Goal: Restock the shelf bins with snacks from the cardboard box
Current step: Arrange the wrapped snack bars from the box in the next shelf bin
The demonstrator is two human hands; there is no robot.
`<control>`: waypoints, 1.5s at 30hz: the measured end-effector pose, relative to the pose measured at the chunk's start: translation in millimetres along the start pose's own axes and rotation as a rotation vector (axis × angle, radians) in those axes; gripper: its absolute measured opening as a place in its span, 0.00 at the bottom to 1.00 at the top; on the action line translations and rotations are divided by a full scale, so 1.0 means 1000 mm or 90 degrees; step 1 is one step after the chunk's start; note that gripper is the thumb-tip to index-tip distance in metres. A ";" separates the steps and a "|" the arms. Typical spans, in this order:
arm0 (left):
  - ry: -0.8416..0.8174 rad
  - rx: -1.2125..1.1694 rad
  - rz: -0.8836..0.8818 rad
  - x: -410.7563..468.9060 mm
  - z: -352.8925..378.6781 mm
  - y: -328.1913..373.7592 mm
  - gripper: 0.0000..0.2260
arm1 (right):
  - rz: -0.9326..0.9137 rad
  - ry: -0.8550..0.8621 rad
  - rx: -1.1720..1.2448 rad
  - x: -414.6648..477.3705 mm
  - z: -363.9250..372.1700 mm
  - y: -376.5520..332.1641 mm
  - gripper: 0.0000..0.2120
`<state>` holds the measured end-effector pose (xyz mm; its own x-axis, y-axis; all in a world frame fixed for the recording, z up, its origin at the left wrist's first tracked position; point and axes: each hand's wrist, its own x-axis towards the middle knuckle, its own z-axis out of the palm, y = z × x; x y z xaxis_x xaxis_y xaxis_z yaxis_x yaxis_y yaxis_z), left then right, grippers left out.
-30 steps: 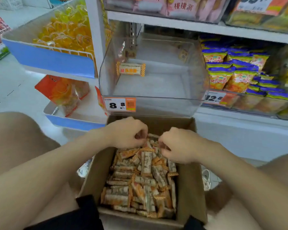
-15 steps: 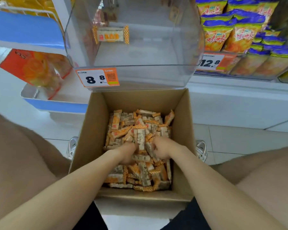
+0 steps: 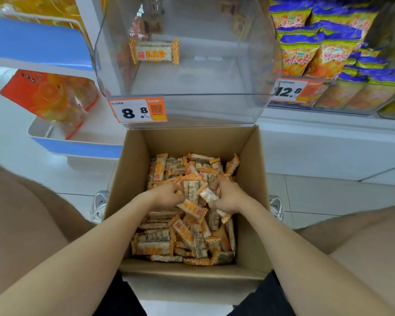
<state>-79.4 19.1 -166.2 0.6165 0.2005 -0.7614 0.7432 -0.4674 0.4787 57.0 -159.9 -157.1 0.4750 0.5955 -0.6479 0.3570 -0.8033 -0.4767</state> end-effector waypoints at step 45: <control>0.500 -0.016 0.536 -0.202 -0.141 0.091 0.20 | -0.539 0.379 0.364 -0.139 -0.121 -0.143 0.15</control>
<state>-100.0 57.9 93.2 0.9050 0.3179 0.2826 0.0182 -0.6929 0.7208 37.2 -127.0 73.4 0.6139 0.7264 0.3090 0.3987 0.0525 -0.9156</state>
